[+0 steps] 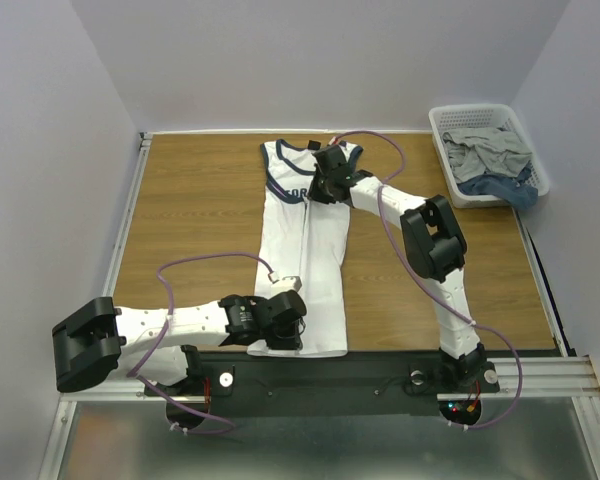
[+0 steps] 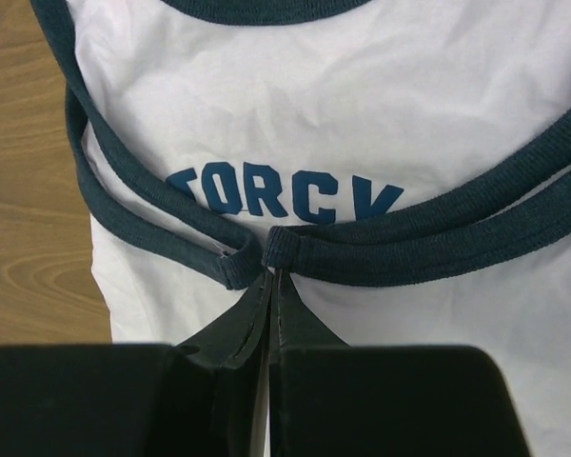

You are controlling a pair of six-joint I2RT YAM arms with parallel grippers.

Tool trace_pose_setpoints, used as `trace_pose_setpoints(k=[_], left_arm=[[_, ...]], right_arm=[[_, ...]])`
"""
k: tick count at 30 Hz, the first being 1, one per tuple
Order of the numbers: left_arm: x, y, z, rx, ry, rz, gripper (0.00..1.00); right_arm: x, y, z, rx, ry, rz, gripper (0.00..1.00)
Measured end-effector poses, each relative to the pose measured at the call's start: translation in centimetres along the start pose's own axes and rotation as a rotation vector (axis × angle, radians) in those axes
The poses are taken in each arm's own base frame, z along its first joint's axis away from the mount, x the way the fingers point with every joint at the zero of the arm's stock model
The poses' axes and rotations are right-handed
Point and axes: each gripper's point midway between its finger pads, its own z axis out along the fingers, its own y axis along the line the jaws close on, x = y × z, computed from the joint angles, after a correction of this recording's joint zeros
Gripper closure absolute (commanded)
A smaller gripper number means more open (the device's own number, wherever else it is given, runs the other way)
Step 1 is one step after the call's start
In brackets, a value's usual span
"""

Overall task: Fold and stack the tank tops
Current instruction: Fold the tank top

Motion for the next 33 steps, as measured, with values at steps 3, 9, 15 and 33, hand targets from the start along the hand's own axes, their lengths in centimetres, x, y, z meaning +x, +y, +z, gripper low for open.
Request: trace_pose_setpoints(k=[3,9,15,33], left_arm=[[0.1,0.0,0.0,0.001,0.003,0.002,1.00],[0.2,0.0,0.0,0.004,0.010,0.005,0.82],[0.3,0.3,-0.1,-0.007,0.017,0.014,0.65],[-9.7,-2.7,-5.5,0.067,-0.224,-0.024,0.66]], right_arm=[[0.1,-0.1,0.1,0.006,0.000,-0.002,0.77],[0.0,-0.2,0.1,0.011,-0.006,-0.014,0.61],[-0.1,-0.3,0.1,0.013,-0.009,-0.039,0.43],[-1.4,-1.4,-14.3,-0.008,-0.114,-0.044,0.39]])
